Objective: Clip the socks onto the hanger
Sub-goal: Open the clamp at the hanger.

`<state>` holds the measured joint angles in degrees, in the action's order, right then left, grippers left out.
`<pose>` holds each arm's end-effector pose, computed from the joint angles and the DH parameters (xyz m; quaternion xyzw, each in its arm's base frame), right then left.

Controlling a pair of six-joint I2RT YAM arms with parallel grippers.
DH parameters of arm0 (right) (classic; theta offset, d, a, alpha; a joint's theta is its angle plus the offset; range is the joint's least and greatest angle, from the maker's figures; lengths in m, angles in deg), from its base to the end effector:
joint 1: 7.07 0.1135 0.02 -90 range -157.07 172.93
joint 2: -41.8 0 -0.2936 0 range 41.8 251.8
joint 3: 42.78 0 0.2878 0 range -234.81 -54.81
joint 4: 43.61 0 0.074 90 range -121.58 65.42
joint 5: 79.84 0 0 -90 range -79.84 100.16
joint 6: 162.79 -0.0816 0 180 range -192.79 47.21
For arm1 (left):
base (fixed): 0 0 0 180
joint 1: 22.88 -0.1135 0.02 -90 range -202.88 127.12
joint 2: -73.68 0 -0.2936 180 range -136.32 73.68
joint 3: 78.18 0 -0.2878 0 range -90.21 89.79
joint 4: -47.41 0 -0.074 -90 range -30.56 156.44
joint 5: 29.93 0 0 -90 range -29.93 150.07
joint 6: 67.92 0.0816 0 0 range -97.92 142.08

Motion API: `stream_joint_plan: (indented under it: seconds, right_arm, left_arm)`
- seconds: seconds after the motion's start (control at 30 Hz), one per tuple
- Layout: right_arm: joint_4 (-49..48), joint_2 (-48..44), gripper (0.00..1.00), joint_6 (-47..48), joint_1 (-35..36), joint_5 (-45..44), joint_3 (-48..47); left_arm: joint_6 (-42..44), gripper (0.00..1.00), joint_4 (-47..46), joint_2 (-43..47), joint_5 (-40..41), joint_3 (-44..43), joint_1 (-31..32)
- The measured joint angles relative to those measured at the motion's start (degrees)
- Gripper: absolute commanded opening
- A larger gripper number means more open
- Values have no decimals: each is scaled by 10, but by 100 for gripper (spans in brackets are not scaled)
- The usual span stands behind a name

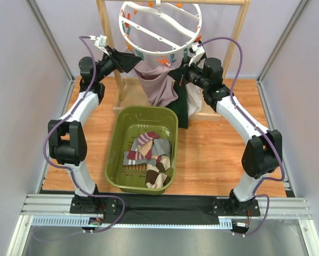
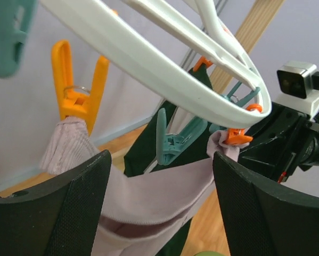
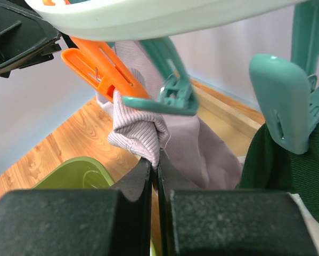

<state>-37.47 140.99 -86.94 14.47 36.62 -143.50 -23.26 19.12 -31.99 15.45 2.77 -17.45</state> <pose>0.4528 0.2178 0.3992 -0.2010 0.7040 0.3624 0.5768 0.5002 -0.1051 0.4118 0.1179 0.5955 -0.5208 0.6002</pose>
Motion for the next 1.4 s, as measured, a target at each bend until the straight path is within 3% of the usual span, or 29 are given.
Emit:
stream_joint_plan:
  seconds: [0.33, 0.5, 1.07, 1.13, 1.17, 1.33, 1.4]
  right_arm:
    - [0, 0, 0, -1, 0, 3, -3]
    - [0, 0, 0, -2, 0, 6, -6]
    - [0, 0, 0, -4, 0, 7, -6]
    - [0, 0, 0, -5, 0, 7, -6]
    - [0, 0, 0, -5, 0, 7, -6]
    - [0, 0, 0, -5, 0, 7, -6]
    - [0, 0, 0, -5, 0, 7, -6]
  left_arm:
    - [22, 75, 2, -5, -3, -9, 42]
    - [39, 56, 16, -5, 2, -10, 47]
    - [61, 29, -16, 11, 62, 52, 47]
    - [61, 32, -22, 14, 65, 56, 47]
    - [62, 42, -24, 14, 66, 56, 47]
    - [65, 46, -34, 16, 72, 56, 47]
    - [65, 42, -36, 16, 72, 56, 47]
